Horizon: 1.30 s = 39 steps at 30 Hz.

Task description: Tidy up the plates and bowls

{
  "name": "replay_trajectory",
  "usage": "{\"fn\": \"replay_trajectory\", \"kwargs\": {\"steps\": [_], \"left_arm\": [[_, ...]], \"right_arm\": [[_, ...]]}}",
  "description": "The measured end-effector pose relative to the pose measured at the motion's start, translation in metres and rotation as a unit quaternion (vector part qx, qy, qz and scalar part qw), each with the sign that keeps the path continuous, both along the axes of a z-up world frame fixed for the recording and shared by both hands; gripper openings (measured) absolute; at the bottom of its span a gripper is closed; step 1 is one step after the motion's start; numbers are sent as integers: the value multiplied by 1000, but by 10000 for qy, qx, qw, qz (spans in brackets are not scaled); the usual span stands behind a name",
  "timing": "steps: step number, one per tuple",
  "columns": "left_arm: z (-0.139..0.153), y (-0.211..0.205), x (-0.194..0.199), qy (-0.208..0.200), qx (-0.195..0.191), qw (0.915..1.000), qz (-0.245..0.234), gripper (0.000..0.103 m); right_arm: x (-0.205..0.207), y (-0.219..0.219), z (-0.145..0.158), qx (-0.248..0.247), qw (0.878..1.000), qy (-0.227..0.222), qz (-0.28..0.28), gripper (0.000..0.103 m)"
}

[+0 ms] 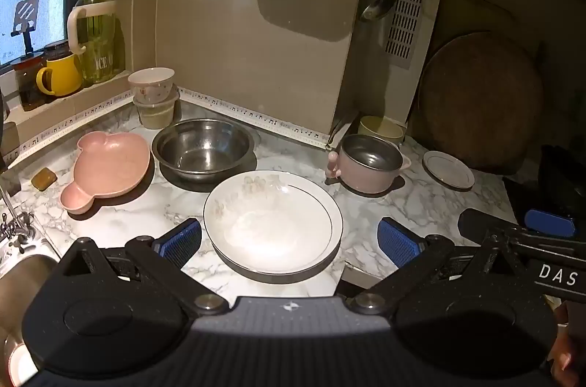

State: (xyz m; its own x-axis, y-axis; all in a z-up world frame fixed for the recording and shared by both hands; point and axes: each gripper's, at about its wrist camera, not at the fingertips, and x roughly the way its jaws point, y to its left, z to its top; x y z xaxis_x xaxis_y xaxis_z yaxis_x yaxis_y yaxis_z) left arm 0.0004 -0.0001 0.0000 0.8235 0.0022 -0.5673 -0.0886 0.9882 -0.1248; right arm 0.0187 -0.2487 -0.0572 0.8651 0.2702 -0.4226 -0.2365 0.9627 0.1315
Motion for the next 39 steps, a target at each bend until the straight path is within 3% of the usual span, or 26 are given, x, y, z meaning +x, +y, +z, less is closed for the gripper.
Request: {"fn": "replay_trajectory", "kwargs": {"steps": [39], "left_arm": [[1, -7, -8, -96, -38, 9999, 55, 103]], "right_arm": [[-4, -8, 3, 14, 10000, -11, 6, 102]]}}
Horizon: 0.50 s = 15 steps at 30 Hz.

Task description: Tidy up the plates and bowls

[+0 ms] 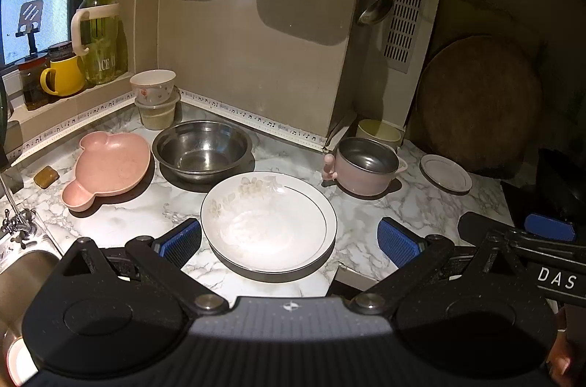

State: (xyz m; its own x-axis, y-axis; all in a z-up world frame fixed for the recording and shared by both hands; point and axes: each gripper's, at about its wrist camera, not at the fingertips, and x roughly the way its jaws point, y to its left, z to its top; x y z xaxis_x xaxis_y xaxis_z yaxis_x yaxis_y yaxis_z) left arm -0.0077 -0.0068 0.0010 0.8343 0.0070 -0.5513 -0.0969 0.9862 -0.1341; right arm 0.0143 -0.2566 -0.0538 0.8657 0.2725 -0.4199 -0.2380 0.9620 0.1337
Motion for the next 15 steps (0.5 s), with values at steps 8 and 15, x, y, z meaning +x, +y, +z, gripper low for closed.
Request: {"fn": "replay_trajectory", "kwargs": {"steps": [8, 15], "left_arm": [[1, 0, 0, -61, 29, 10000, 1, 103], [2, 0, 0, -53, 27, 10000, 1, 103]], "right_arm": [[-1, -1, 1, 22, 10000, -28, 0, 102], [-1, -1, 0, 20, 10000, -25, 1, 102]]}}
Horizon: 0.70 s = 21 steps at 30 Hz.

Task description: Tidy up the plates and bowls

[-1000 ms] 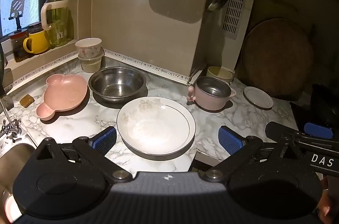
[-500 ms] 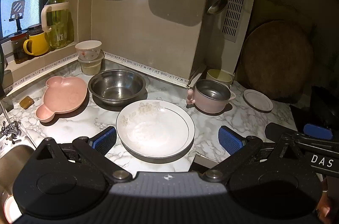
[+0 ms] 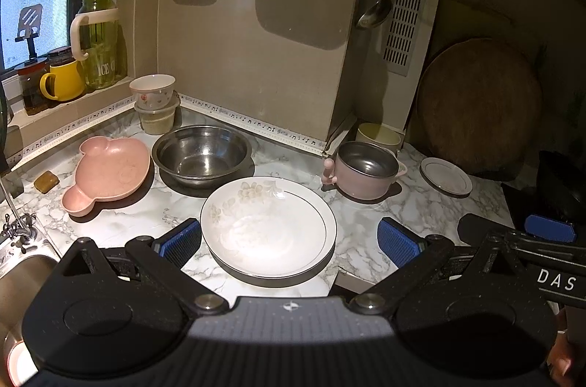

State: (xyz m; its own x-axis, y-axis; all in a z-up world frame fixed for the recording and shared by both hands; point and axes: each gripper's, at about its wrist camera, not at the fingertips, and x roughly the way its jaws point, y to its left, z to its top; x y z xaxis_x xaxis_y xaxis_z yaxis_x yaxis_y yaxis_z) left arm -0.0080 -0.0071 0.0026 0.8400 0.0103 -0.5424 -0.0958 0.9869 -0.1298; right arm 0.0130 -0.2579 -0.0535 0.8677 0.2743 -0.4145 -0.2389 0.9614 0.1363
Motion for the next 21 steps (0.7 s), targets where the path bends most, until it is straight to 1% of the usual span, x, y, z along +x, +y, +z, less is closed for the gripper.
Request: {"fn": "replay_trajectory", "kwargs": {"steps": [21], "left_arm": [[2, -3, 6, 8, -7, 10000, -14, 103]], "right_arm": [[3, -2, 2, -22, 10000, -10, 0, 102]]}}
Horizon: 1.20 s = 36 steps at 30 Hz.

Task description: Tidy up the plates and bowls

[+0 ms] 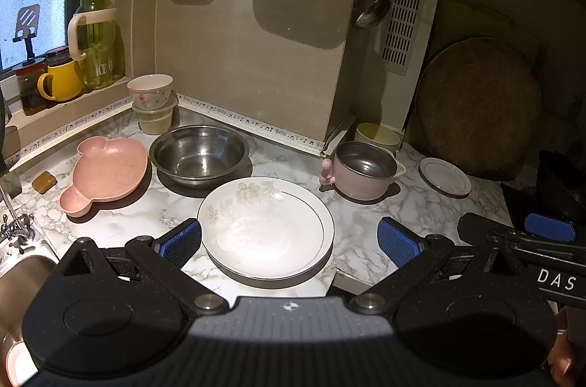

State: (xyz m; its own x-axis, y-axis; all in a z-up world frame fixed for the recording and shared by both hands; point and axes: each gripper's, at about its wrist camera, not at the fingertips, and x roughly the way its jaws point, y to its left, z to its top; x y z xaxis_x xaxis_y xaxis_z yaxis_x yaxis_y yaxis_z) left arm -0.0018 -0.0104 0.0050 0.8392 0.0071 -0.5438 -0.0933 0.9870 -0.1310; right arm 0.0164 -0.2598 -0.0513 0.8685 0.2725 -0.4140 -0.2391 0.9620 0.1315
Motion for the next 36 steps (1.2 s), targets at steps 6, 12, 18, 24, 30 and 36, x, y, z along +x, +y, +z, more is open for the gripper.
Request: {"fn": "replay_trajectory", "kwargs": {"steps": [6, 12, 18, 24, 30, 36], "left_arm": [[-2, -2, 5, 19, 1, 10000, -34, 103], [-5, -5, 15, 64, -22, 9999, -94, 103], [-11, -11, 34, 147, -39, 9997, -188, 103], [-18, -18, 61, 232, -63, 9993, -290, 103], [-26, -31, 99, 354, -74, 9978, -551, 103], [-33, -57, 132, 384, 27, 9954, -882, 103]], "right_arm": [[4, -2, 1, -5, 10000, 35, -27, 102], [14, -5, -1, -30, 9999, 75, -63, 102], [31, -13, -6, -34, 9998, 155, -134, 102], [55, -21, -14, -50, 9995, 266, -168, 102], [87, -38, -21, -51, 9987, 389, -333, 99], [117, -63, -27, -32, 9964, 533, -654, 99]]}}
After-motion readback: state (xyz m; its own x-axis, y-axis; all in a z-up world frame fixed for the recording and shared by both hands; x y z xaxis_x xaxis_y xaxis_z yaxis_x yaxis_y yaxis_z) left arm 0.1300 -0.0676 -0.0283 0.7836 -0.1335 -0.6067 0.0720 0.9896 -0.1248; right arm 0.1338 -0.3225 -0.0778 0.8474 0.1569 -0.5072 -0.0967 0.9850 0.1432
